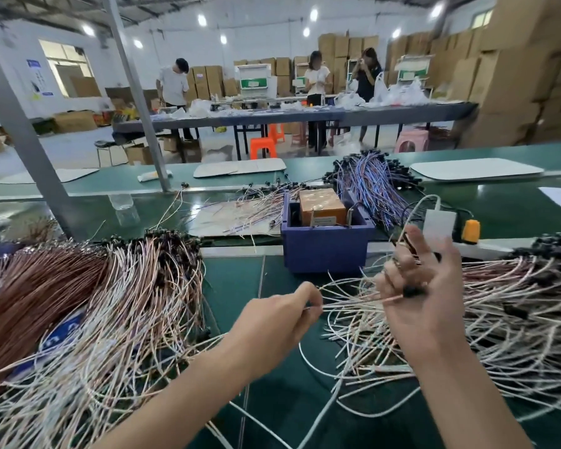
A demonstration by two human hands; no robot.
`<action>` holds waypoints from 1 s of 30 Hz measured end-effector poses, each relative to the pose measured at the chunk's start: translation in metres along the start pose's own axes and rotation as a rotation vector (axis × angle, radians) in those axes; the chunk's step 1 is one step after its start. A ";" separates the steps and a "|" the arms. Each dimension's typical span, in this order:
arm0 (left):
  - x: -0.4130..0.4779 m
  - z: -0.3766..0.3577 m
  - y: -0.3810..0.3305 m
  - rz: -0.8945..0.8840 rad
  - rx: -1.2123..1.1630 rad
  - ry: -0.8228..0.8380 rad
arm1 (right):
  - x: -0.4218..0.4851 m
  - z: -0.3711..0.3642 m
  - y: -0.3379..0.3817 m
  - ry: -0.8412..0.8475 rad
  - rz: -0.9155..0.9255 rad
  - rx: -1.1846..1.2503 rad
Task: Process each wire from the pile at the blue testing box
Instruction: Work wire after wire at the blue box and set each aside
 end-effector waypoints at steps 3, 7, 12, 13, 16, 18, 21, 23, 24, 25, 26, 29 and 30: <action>0.008 0.003 0.009 0.008 0.020 -0.088 | 0.000 0.012 0.001 0.058 0.015 -0.337; 0.038 0.017 0.003 -0.213 0.303 -0.392 | 0.005 0.008 -0.030 0.165 0.066 -1.035; 0.064 0.023 0.004 -0.192 0.591 -0.373 | 0.018 0.010 -0.055 0.280 0.269 -1.534; 0.065 0.023 0.007 -0.186 0.601 -0.400 | 0.020 0.013 -0.056 0.262 0.278 -1.534; 0.058 0.016 0.012 -0.084 0.505 -0.596 | 0.023 0.031 -0.058 0.189 0.295 -1.451; 0.046 0.008 0.010 0.048 0.247 -0.772 | 0.022 0.041 -0.060 0.156 0.233 -1.325; 0.040 -0.010 0.008 0.385 -0.536 -0.759 | 0.022 0.043 -0.061 0.159 0.205 -1.188; 0.049 -0.023 0.017 0.709 -1.087 -0.607 | 0.024 0.042 -0.061 0.186 0.201 -1.185; 0.055 -0.028 0.022 0.835 -1.327 -0.491 | 0.024 0.042 -0.061 0.199 0.197 -1.194; 0.059 -0.030 0.026 0.890 -1.552 -0.380 | 0.025 0.044 -0.062 0.206 0.195 -1.209; 0.062 -0.030 0.029 0.882 -1.730 -0.295 | 0.026 0.045 -0.062 0.211 0.195 -1.228; 0.060 -0.025 0.036 0.741 -1.967 -0.197 | 0.027 0.048 -0.063 0.237 0.181 -1.270; 0.059 -0.024 0.039 0.694 -2.004 -0.197 | 0.027 0.048 -0.063 0.247 0.178 -1.273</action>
Point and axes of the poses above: each hand's wrist, its own x-axis towards the middle knuckle, its own z-axis out of the back of the hand, y = z × x, the point moved 2 cm from there along x, towards the middle knuckle, and after that the axes turned 6 degrees about x, right-handed, at the moved point
